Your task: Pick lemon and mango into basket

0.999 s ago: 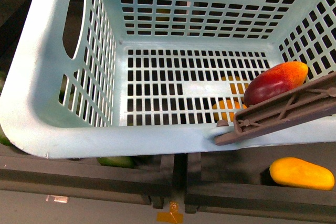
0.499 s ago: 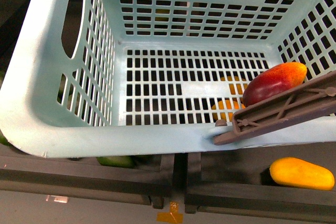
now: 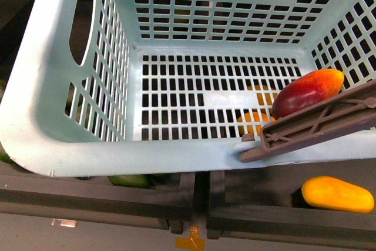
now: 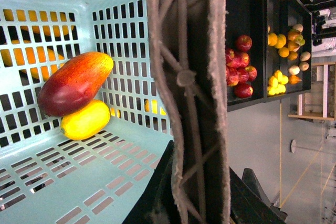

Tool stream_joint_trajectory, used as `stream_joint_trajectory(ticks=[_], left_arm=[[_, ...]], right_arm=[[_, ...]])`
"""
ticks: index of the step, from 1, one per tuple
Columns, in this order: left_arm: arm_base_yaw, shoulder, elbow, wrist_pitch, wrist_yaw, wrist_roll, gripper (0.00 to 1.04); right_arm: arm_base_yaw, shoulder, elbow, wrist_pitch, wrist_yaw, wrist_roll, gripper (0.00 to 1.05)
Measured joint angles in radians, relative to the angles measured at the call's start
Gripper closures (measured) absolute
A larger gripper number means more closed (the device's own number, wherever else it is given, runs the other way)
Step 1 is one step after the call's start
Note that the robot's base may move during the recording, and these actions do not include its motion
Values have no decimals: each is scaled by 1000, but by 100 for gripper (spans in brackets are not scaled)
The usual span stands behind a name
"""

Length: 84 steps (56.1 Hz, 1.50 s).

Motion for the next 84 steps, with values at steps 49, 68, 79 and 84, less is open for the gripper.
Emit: stream_joint_trajectory(ticks=[49, 68, 79, 84], left_arm=[[0, 0, 0, 0, 3, -2, 98], [-1, 0, 0, 0, -5, 0, 98], [3, 0, 0, 0, -2, 0, 98], [16, 0, 0, 0, -6, -3, 98]], right_arm=[[0, -3, 0, -3, 1, -1, 9], [0, -4, 0, -3, 0, 0, 9], [-2, -3, 0, -3, -5, -1, 9], [-2, -3, 0, -3, -10, -1, 9]])
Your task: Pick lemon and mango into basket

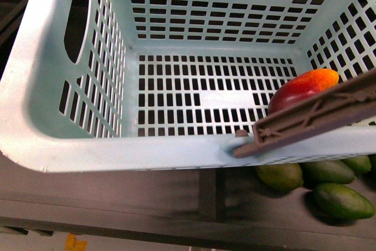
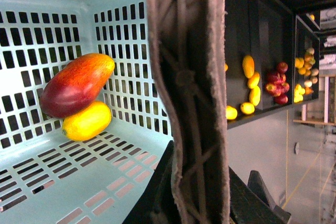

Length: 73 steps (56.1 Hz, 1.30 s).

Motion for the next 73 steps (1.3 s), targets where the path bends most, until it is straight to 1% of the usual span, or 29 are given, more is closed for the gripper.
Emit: stream_joint_trajectory(ticks=[6, 18, 20, 22, 23, 25, 26, 27, 28, 30, 31, 32, 35, 42, 47, 50, 55, 60, 64, 69, 73], left_arm=[[2, -1, 0, 0, -24, 14, 98], [-9, 0, 0, 0, -5, 9, 98], [-20, -1, -5, 18, -61, -19, 98], [-33, -2, -27, 82, -210, -113, 98], [-36, -2, -32, 97, -251, -139, 98], [-46, -1, -54, 140, -395, -261, 98], [-47, -1, -59, 147, -428, -291, 98], [-47, -1, -69, 159, -492, -345, 98], [-47, -1, -72, 165, -521, -359, 98], [-34, 1, -83, 188, -614, -445, 98], [-29, 1, -85, 191, -623, -461, 98], [-17, 1, -88, 204, -657, -491, 98], [18, 2, -97, 227, -695, -513, 98], [113, 15, -143, 261, -694, -534, 98], [198, 103, -151, 270, -626, -556, 98], [242, 178, -132, 277, -594, -576, 98], [303, 298, -40, 302, -570, -679, 98], [337, 363, 47, 304, -574, -750, 98], [357, 410, 121, 291, -596, -786, 98], [374, 473, 199, 282, -620, -799, 98], [375, 527, 238, 280, -616, -789, 98]], right_arm=[[0, 0, 0, 0, 3, 0, 9], [0, 0, 0, 0, 7, 0, 9], [0, 0, 0, 0, 7, 0, 9], [0, 0, 0, 0, 7, 0, 9], [0, 0, 0, 0, 7, 0, 9], [0, 0, 0, 0, 6, 0, 9], [0, 0, 0, 0, 6, 0, 9], [0, 0, 0, 0, 7, 0, 9], [0, 0, 0, 0, 7, 0, 9], [0, 0, 0, 0, 8, 0, 9], [0, 0, 0, 0, 7, 0, 9], [0, 0, 0, 0, 8, 0, 9], [0, 0, 0, 0, 8, 0, 9], [0, 0, 0, 0, 8, 0, 9], [0, 0, 0, 0, 7, 0, 9], [0, 0, 0, 0, 7, 0, 9], [0, 0, 0, 0, 8, 0, 9], [0, 0, 0, 0, 7, 0, 9], [0, 0, 0, 0, 7, 0, 9], [0, 0, 0, 0, 8, 0, 9], [0, 0, 0, 0, 8, 0, 9]])
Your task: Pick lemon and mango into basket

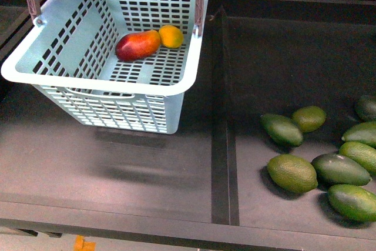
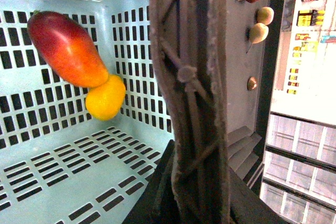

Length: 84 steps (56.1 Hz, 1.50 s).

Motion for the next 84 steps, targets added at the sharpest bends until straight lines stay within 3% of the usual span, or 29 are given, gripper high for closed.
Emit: stream_joint_trajectory(ticks=[18, 34, 48, 56, 67, 72, 77, 84], left_arm=[[-42, 6, -99, 63, 43, 52, 98], [-47, -84, -250, 78, -8, 6, 48], [-34, -297, -398, -39, -106, -20, 6], [-41, -422, -453, -145, -152, -21, 7], [-51, -451, -456, -149, -152, -19, 7], [-29, -488, -648, 282, -41, 337, 21], [10, -555, -922, 803, 14, 853, 38], [76, -695, -1132, 1100, 55, 1395, 62]], right_arm=[[0, 0, 0, 0, 0, 0, 9], [0, 0, 0, 0, 0, 0, 9], [0, 0, 0, 0, 0, 0, 9], [0, 0, 0, 0, 0, 0, 9], [0, 0, 0, 0, 0, 0, 9], [0, 0, 0, 0, 0, 0, 9], [0, 0, 0, 0, 0, 0, 9], [0, 0, 0, 0, 0, 0, 9]])
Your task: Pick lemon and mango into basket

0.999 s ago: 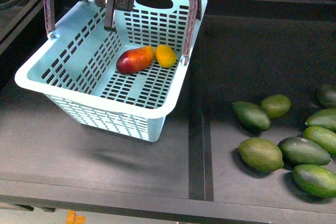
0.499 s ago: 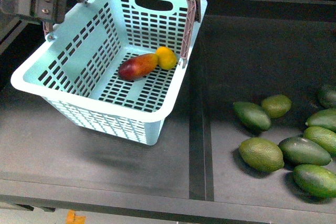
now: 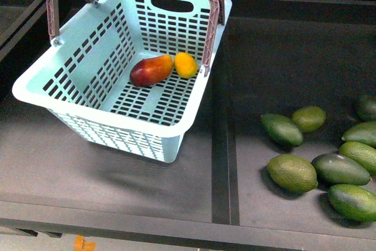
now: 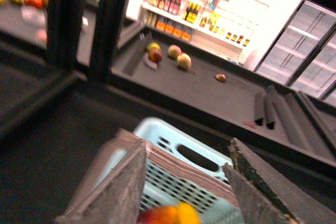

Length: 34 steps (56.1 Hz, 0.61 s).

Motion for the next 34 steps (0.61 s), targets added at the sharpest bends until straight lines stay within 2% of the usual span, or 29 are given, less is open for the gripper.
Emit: stream_joint_trajectory(ticks=[1, 4, 10, 31, 34], left_arm=[[4, -10, -11, 7, 3, 24, 63], [34, -87, -110, 34, 34, 156, 80], [67, -159, -222, 39, 78, 230, 101], [158, -454, -444, -29, 164, 262, 101], [170, -463, -482, 15, 175, 262, 101]], right_arm=[[0, 0, 0, 0, 0, 0, 9], [0, 0, 0, 0, 0, 0, 9], [0, 0, 0, 0, 0, 0, 9], [0, 0, 0, 0, 0, 0, 9], [0, 0, 0, 0, 0, 0, 9]])
